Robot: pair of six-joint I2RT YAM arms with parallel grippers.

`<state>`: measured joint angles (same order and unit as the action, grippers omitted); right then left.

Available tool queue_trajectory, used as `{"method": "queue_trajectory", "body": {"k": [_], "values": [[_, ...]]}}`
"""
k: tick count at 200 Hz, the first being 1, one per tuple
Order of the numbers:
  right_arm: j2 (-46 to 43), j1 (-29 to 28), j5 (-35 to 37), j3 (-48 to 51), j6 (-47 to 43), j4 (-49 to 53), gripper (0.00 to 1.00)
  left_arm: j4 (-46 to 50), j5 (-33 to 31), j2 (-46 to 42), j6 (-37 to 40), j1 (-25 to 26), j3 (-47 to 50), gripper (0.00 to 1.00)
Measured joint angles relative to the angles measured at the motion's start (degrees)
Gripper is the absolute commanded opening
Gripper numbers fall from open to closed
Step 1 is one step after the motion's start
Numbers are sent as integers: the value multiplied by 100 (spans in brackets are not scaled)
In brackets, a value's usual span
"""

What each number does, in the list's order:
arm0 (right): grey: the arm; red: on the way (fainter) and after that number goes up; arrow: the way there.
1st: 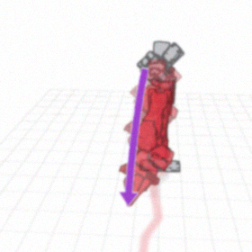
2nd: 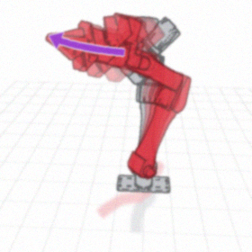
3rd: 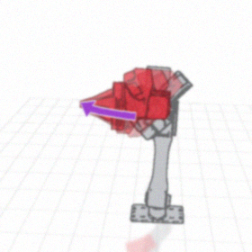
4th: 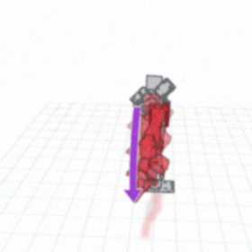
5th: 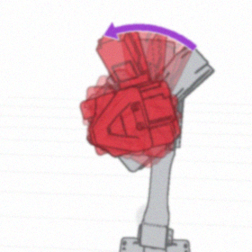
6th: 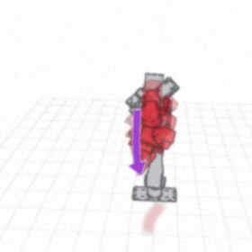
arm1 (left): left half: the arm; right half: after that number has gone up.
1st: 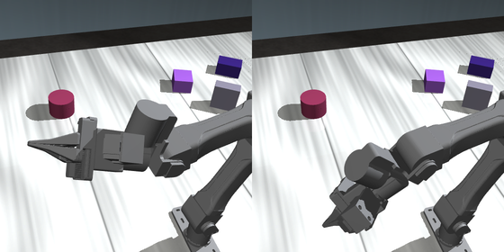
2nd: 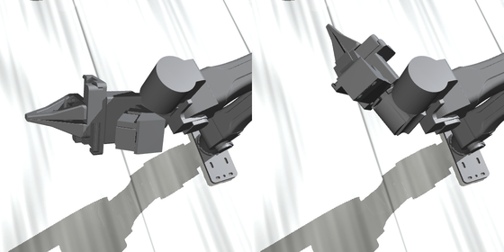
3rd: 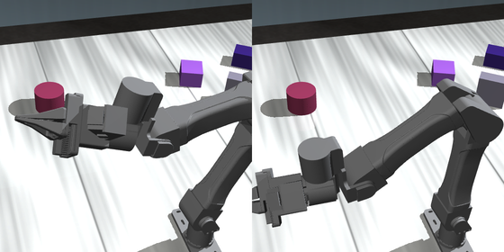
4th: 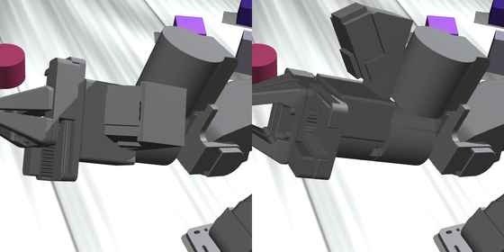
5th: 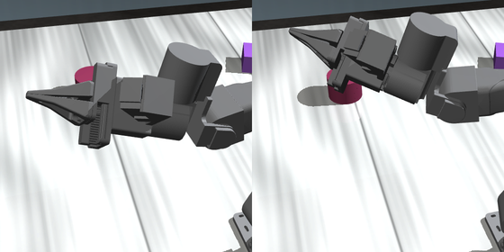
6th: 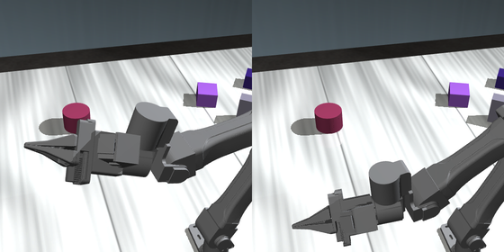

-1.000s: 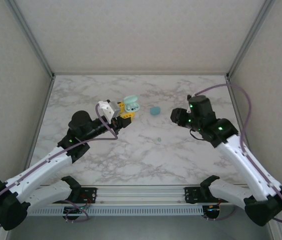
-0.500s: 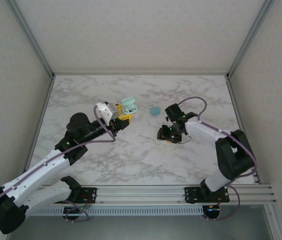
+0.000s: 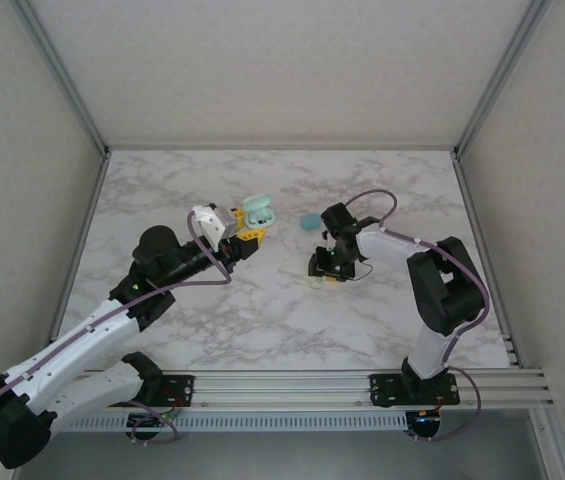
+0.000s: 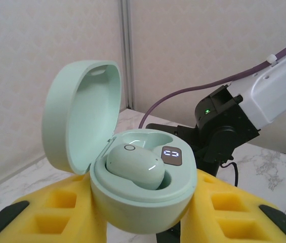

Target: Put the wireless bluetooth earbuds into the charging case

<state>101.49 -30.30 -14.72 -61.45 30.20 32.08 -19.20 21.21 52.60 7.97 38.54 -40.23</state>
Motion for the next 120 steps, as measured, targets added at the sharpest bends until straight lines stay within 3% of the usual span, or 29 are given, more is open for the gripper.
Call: {"method": "queue_trajectory", "body": {"k": [120], "values": [[245, -507, -313, -540, -85, 72, 40, 138, -37, 4, 0, 0, 0, 14]]}}
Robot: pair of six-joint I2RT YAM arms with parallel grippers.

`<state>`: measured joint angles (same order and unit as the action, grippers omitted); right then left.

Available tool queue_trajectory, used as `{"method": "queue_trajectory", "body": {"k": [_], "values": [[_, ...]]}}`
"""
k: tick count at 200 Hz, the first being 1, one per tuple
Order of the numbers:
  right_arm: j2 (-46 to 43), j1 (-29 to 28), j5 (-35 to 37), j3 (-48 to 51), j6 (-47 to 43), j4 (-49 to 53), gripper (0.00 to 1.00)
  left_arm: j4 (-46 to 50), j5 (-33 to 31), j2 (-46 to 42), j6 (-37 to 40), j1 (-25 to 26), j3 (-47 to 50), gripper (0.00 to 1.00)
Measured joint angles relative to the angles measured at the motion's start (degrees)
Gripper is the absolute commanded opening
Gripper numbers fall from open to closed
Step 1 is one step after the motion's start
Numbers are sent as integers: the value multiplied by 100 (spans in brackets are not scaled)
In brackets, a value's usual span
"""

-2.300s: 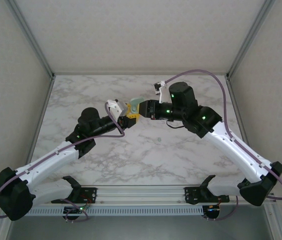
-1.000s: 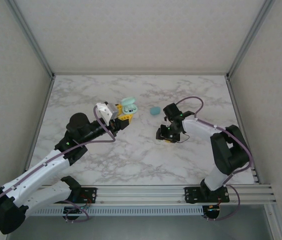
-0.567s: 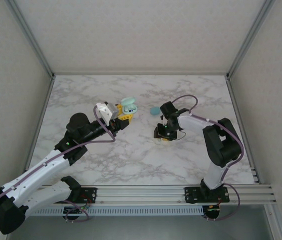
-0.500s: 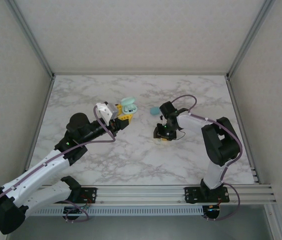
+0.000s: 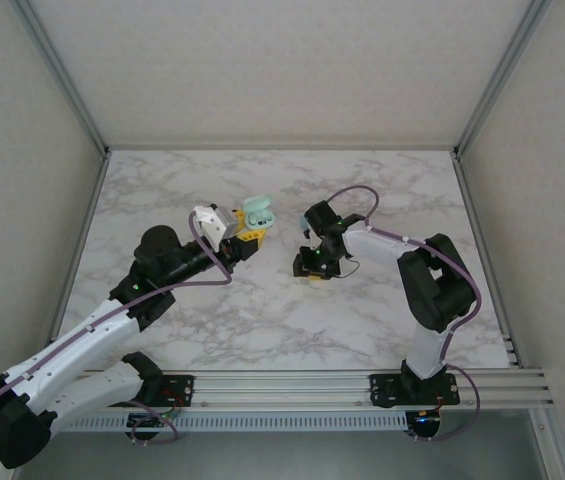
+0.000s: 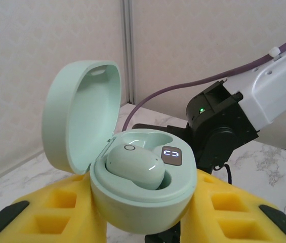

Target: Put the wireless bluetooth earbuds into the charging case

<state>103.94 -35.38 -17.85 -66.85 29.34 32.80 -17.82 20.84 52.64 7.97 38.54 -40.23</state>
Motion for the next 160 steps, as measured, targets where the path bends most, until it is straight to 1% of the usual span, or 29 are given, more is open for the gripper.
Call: {"method": "queue_trajectory", "body": {"k": [42, 65, 93, 121, 160], "values": [[85, -122, 72, -323, -2, 127, 40, 35, -42, -31, 17, 0, 0, 15], [85, -144, 400, -402, 17, 306, 42, 96, -63, -92, 50, 0, 0, 15], [85, -149, 741, -407, 42, 431, 42, 107, -66, -122, 83, 0, 0, 15], [192, -149, 732, -457, -55, 446, 42, 114, -63, -125, 85, 0, 0, 15], [684, -149, 621, -708, -330, 487, 42, 120, -66, -125, 85, 0, 0, 15]]}}
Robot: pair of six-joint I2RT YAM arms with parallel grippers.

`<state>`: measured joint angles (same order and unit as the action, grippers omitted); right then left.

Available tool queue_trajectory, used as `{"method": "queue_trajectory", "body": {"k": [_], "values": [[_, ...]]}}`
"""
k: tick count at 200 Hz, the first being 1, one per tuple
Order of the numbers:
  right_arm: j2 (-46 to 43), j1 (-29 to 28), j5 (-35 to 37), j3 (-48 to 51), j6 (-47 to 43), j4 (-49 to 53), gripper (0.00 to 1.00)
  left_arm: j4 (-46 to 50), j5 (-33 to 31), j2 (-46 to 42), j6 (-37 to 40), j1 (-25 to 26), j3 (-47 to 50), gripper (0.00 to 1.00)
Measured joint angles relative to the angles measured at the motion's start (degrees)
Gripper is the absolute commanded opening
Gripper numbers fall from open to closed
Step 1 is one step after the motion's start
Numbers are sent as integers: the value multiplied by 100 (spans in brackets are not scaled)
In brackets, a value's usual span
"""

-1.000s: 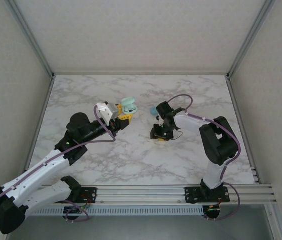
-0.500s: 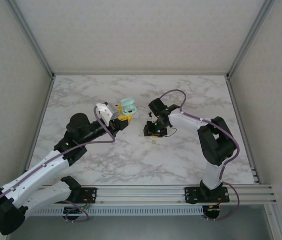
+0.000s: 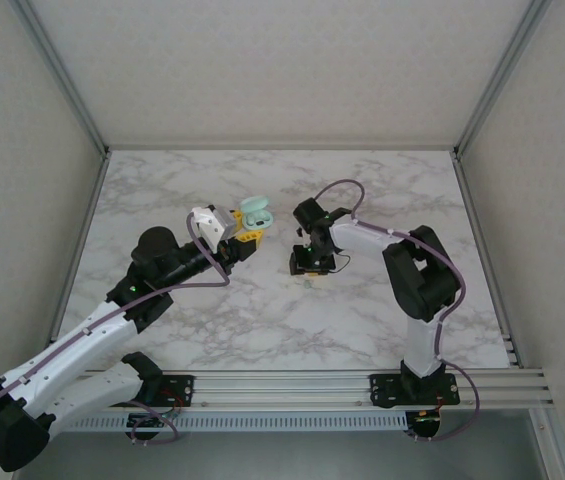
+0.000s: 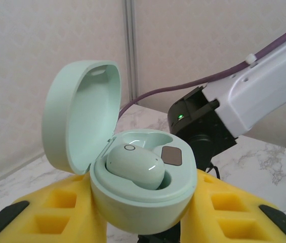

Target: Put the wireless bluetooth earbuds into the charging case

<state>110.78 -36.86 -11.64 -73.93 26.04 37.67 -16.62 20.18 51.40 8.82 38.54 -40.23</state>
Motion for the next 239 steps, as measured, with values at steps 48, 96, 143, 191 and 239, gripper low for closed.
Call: {"method": "queue_trajectory", "body": {"k": [48, 96, 143, 191, 239], "values": [[109, -4, -55, -118, -256, 205, 38, 26, -2, -33, 0, 0, 0, 15], [-39, -26, -212, 87, -380, 481, 38, 26, -20, -74, 0, 0, 2, 15], [-299, -140, -413, 269, -400, 706, 38, 24, -17, -74, 0, 0, 0, 15], [-356, -284, -483, 297, -400, 833, 39, 24, -17, -74, -2, 0, 2, 15], [-365, -293, -90, 59, -452, 1110, 37, 26, -17, -74, -2, 0, 2, 15]]}}
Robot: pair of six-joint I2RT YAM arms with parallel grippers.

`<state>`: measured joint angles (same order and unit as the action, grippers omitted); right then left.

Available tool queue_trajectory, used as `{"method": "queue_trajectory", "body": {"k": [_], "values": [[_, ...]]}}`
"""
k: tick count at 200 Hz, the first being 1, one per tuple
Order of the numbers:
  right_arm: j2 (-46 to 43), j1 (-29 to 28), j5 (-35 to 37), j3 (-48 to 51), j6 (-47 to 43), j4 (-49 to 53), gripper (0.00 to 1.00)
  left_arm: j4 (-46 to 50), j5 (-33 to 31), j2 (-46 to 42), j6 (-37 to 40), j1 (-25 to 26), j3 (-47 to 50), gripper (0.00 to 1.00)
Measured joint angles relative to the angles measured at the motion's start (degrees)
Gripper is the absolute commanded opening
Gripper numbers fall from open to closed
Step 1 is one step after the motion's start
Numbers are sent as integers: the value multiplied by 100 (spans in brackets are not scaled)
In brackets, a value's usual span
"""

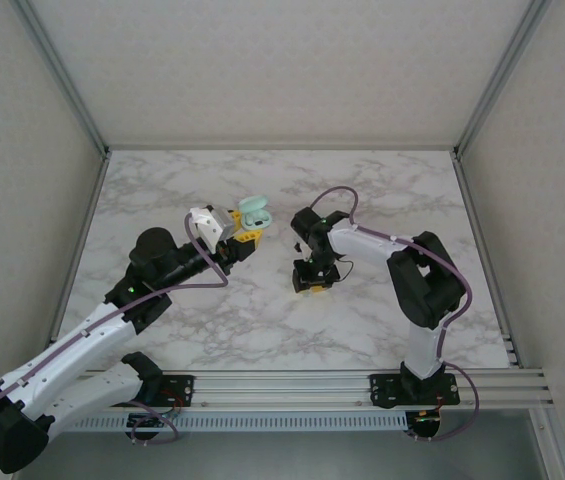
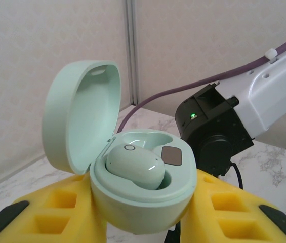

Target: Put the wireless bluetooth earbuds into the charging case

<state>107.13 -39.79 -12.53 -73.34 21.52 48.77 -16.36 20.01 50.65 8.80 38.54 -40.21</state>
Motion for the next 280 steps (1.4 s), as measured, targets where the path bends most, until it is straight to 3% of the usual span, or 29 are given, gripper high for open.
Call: {"method": "queue_trajectory", "body": {"k": [158, 280], "values": [[599, -210, 361, -472, -232, 238, 33, 0, 0, 0, 0, 0, 0, 15], [713, -216, 623, -542, -293, 356, 19, 42, 0, 0, 0, 0, 0, 15]]}}
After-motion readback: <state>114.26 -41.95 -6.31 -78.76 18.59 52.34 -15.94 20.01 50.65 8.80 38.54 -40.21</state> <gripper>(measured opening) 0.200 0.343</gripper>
